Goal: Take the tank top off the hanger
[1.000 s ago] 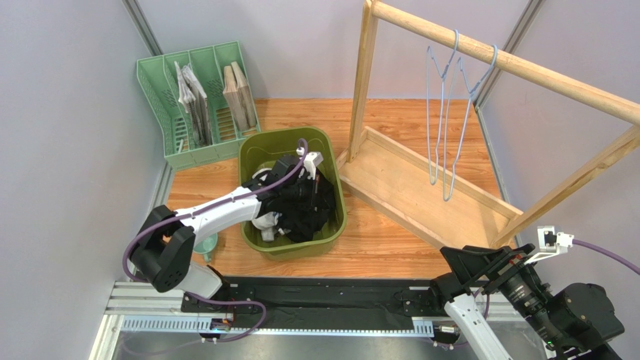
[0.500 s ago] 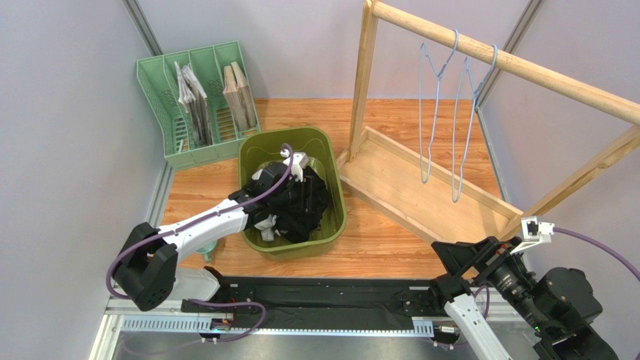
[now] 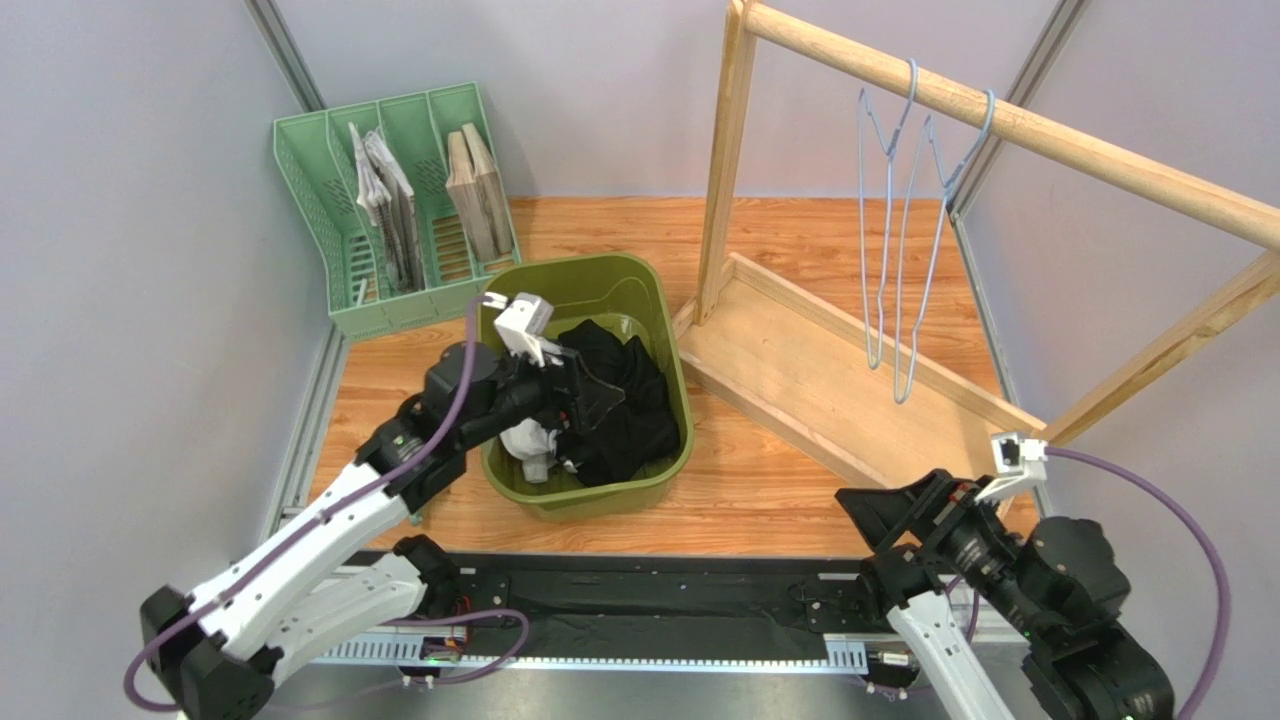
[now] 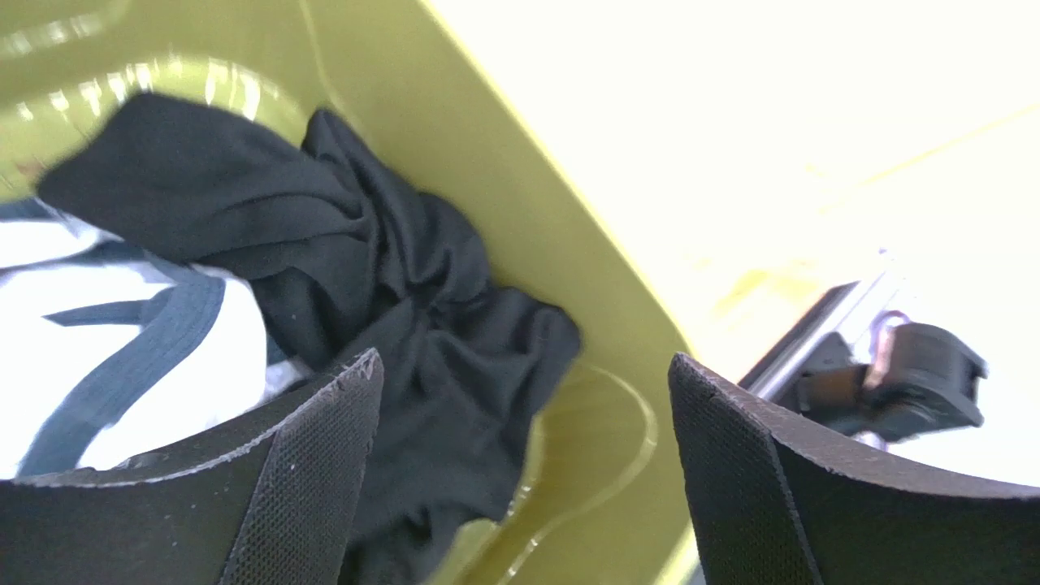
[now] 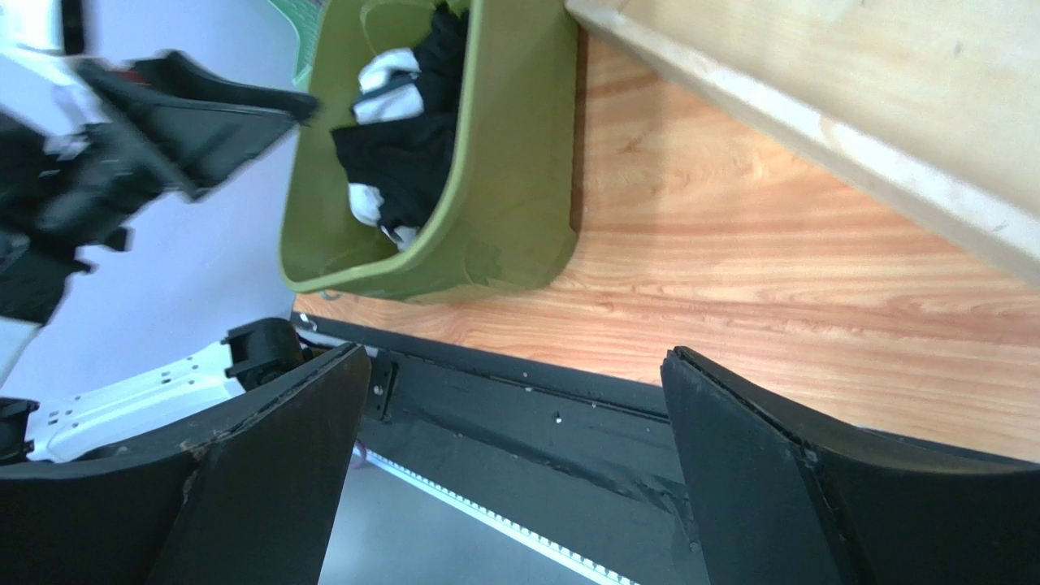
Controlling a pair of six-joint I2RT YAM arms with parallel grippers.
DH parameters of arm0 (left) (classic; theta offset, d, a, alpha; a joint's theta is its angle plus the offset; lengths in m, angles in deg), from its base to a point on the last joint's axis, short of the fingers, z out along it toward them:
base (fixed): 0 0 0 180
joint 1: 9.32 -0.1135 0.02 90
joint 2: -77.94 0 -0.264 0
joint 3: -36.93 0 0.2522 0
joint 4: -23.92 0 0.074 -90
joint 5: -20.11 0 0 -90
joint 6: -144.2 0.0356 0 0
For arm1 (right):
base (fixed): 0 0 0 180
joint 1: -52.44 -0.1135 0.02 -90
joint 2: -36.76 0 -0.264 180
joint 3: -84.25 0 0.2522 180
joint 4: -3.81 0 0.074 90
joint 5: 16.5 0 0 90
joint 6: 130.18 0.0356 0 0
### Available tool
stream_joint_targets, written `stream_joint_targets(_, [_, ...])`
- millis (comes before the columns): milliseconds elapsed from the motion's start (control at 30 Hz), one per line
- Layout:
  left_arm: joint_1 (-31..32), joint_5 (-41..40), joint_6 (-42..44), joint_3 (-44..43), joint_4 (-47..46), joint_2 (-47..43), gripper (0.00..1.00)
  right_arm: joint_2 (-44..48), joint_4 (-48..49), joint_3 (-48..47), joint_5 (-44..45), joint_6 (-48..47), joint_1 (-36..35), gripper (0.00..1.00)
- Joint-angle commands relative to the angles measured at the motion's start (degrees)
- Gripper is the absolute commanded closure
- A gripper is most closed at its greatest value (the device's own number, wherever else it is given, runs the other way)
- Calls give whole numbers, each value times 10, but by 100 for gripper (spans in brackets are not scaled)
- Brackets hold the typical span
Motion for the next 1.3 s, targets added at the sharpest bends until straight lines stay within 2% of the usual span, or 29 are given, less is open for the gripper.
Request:
stream_joint_targets(0, [-2, 21, 19, -4, 47, -83, 9, 30, 55, 101, -53, 51, -1, 4])
stream_joint_targets(133, [-2, 52, 12, 7, 64, -134, 8, 32, 164, 214, -98, 90, -1, 5])
stream_joint_targets(200, [-2, 79, 7, 27, 62, -163, 9, 15, 217, 285, -130, 115, -1, 5])
stream_joint_targets(233, [-2, 88, -1, 37, 59, -174, 9, 6, 275, 308, -140, 123, -1, 5])
stream_joint_targets(333, [-2, 122, -7, 70, 53, -217, 9, -45, 368, 353, -165, 135, -1, 3])
stream_joint_targets(533, [-2, 146, -43, 144, 44, -329, 7, -150, 430, 350, -142, 85, -1, 0])
stream_joint_targets(700, [-3, 140, -74, 203, 49, -454, 6, -165, 507, 397, -111, 73, -2, 0])
stream_joint_targets(767, [-2, 140, -82, 216, 61, -489, 6, -156, 533, 428, -104, 76, 0, 0])
stream_joint_targets(833, [-2, 140, -100, 239, 63, -561, 6, -146, 571, 449, -102, 77, -1, 0])
stream_joint_targets(967, [-2, 155, -138, 263, 30, -549, 7, -93, 599, 493, -85, 83, -2, 0])
stream_joint_targets(1067, [-2, 162, -165, 311, -27, -557, 7, -54, 601, 522, -78, 87, -1, 0])
stream_joint_targets(1267, [-2, 177, -223, 408, -179, -567, 7, 106, 568, 599, -85, 123, -1, 0])
